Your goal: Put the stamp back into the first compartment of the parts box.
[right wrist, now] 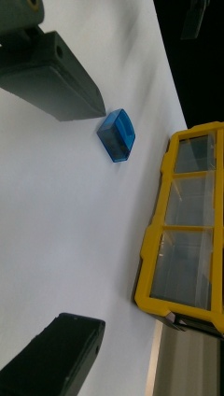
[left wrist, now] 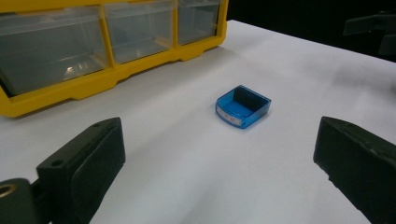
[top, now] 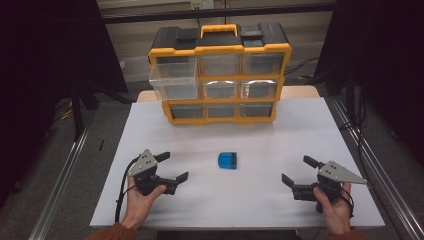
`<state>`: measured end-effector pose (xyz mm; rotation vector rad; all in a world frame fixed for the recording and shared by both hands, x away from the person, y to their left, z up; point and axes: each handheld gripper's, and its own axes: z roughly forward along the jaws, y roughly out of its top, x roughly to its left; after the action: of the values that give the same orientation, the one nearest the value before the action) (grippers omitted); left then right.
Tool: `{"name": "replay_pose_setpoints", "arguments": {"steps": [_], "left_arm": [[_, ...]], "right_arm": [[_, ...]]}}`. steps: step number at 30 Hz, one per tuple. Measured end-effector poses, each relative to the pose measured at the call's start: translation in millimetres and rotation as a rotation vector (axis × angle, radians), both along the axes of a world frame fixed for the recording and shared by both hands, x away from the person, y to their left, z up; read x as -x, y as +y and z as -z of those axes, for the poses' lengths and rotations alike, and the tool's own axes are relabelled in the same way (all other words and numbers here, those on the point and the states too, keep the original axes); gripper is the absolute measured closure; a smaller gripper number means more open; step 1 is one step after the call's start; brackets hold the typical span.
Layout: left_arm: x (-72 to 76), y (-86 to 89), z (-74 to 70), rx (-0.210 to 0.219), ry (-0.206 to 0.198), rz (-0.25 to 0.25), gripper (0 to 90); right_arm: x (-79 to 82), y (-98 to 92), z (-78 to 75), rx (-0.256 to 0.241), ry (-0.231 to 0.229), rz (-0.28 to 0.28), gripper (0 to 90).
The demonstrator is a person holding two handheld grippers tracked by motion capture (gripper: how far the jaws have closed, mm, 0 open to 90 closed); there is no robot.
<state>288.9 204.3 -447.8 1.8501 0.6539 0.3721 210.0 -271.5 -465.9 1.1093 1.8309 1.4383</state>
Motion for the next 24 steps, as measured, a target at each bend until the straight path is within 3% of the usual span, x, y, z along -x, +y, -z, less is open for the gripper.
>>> {"name": "replay_pose_setpoints", "arguments": {"steps": [3,5,6,8,12,13,14,16,18,19,24], "left_arm": [[-3.9,-3.7,0.5,0.0,0.005,-0.002,2.3],[-9.8,-7.2,0.3,0.036,0.008,0.028,2.2],[-9.5,-10.4,-0.4,0.014,-0.008,-0.021,1.8],[-11.8,-14.3,-0.3,0.003,-0.008,-0.028,1.8],[-16.5,-22.2,-2.3,-0.013,-0.022,0.001,2.0],[-18.9,-23.5,-2.9,0.009,-0.015,0.051,2.0],[-18.0,-26.0,-4.9,-0.01,-0.029,0.017,2.0],[-21.2,-31.0,-6.2,0.007,-0.025,0.046,3.6],[-23.6,-35.2,-8.3,-0.009,-0.026,0.052,3.7],[-23.4,-38.2,-10.1,-0.018,-0.031,0.027,3.7],[-33.0,-50.0,-15.6,-0.001,-0.034,0.09,3.6]], "right_arm": [[-0.3,-0.3,0.3,-0.005,-0.002,0.008,0.7],[-0.4,-0.3,0.3,-0.006,-0.002,0.007,0.6],[-0.4,0.0,0.3,-0.006,-0.001,0.006,0.7],[-0.8,0.5,0.4,-0.006,0.001,0.003,0.7],[-0.9,0.5,0.5,-0.009,0.004,0.002,0.7],[-1.0,0.4,0.4,-0.009,-0.001,0.007,0.7],[-1.1,0.2,0.4,-0.01,-0.001,0.007,0.7],[-1.4,0.5,0.4,-0.009,0.0,0.003,0.7],[-1.4,1.0,0.4,-0.01,0.002,0.004,0.7],[-1.4,1.0,0.4,-0.01,0.002,0.004,0.7],[-1.8,1.2,0.2,-0.009,-0.003,0.005,0.9]]}}
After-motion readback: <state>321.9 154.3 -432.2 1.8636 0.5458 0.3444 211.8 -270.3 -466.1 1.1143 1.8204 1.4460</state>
